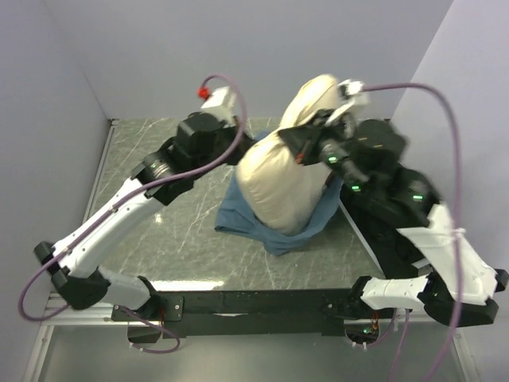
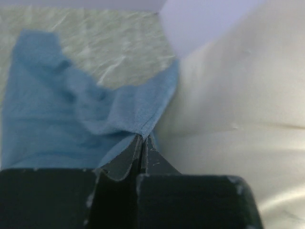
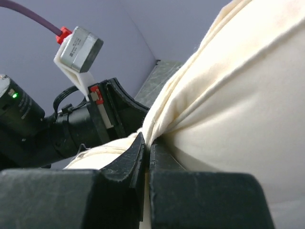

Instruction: Put the pillow into the pillowcase

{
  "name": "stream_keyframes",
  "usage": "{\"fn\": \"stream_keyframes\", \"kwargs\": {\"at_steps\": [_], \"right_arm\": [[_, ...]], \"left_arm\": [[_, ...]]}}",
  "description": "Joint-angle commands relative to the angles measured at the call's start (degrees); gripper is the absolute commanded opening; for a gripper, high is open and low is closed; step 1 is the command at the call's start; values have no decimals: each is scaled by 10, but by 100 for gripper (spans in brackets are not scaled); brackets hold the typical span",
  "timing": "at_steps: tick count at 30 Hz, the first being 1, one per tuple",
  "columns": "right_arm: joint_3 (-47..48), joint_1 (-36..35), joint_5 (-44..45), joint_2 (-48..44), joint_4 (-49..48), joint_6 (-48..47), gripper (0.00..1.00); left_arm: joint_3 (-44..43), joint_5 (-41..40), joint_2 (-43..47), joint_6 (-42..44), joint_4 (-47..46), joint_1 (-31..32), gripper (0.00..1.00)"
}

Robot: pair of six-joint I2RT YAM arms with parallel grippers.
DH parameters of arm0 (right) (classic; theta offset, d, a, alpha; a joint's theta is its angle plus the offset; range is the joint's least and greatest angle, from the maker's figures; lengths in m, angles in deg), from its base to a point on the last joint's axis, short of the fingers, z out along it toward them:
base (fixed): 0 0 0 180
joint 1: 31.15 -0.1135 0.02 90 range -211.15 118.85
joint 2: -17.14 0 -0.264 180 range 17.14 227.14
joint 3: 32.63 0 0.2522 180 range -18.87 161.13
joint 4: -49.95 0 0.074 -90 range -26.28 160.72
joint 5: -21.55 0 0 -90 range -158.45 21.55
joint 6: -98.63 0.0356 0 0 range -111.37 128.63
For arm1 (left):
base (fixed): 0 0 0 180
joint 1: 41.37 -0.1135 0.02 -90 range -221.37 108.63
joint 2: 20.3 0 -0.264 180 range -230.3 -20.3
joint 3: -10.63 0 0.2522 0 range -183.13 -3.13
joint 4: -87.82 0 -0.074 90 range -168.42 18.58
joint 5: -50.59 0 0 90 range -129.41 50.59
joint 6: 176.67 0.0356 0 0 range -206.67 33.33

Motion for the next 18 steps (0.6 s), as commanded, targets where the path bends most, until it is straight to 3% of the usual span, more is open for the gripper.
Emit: {"fn": "stream_keyframes", "kwargs": {"at_steps": [1, 2, 5, 10, 12, 13, 15, 16, 18], "right_arm": [[-162, 3, -33, 31, -152, 27, 0], [-189, 1, -44, 37, -164, 44, 0], [-264, -21, -58, 77, -192, 62, 0], [-299, -47, -71, 126, -213, 63, 0], [-276, -50, -77, 136, -204, 55, 13], [-266, -53, -77, 138, -186, 51, 34], [-245, -54, -67, 133, -173, 38, 50], [-244, -55, -60, 127, -163, 36, 63], [-245, -54, -31, 104, -154, 35, 71]], "left_arm": [[185, 94, 84, -73, -77, -111, 1], [257, 111, 93, -79, -113, -140, 1], [362, 144, 117, -96, -143, -179, 1], [437, 165, 145, -80, -193, -188, 1], [444, 164, 152, -72, -190, -188, 1], [445, 159, 160, -69, -180, -188, 1], [455, 149, 169, -65, -176, -188, 1], [460, 146, 177, -65, -174, -188, 1], [482, 143, 191, -71, -179, -188, 1]]}}
